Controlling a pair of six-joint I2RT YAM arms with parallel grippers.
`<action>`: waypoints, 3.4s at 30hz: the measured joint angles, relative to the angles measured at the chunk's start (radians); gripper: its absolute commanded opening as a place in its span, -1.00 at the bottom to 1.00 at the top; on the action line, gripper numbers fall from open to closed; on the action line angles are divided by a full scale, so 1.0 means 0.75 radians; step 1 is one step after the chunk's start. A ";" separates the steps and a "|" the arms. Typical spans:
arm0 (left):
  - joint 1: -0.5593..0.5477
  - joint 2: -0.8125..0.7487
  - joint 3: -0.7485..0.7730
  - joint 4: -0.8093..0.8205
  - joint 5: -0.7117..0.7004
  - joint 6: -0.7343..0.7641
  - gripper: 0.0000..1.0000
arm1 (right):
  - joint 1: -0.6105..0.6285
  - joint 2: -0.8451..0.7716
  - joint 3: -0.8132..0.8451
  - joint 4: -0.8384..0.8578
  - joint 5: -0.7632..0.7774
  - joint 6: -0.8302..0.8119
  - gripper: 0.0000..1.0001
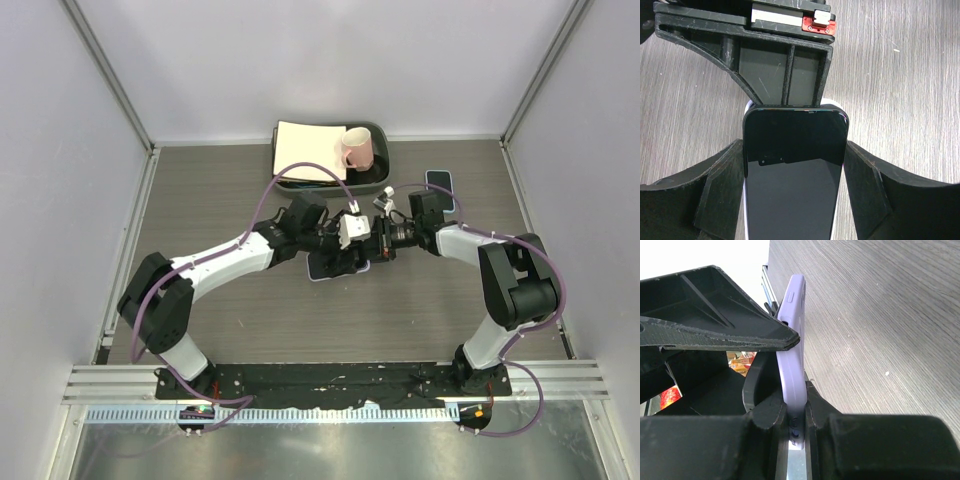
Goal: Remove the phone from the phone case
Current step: Remove the phone case from the phone.
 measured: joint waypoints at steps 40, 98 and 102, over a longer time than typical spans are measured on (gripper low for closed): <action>-0.039 0.033 0.062 -0.080 -0.052 0.073 0.99 | -0.040 -0.045 -0.048 0.092 0.008 0.085 -0.98; -0.038 0.077 0.226 -0.207 -0.051 0.068 -0.16 | -0.012 -0.094 -0.060 0.160 0.027 0.098 -0.99; -0.040 0.077 0.226 -0.208 -0.052 0.068 -0.95 | -0.012 -0.094 -0.060 0.156 0.026 0.093 -0.99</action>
